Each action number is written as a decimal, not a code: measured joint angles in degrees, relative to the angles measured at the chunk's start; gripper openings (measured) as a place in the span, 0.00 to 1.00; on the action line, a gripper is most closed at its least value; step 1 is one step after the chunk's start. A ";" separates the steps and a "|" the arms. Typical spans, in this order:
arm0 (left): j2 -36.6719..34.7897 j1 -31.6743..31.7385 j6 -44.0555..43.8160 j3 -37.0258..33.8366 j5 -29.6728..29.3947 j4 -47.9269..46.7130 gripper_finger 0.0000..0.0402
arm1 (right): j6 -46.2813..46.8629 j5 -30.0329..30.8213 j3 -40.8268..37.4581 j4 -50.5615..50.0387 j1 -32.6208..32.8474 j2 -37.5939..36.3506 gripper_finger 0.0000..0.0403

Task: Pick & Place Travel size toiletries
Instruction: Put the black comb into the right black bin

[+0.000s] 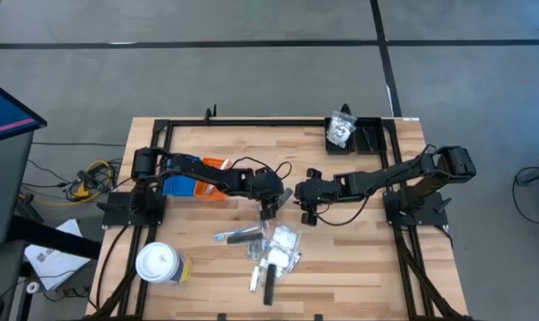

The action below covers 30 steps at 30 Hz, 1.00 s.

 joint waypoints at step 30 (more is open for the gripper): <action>-0.09 0.66 0.01 -0.59 3.51 -0.07 0.00 | -2.91 -0.14 6.62 -2.86 0.81 9.62 0.35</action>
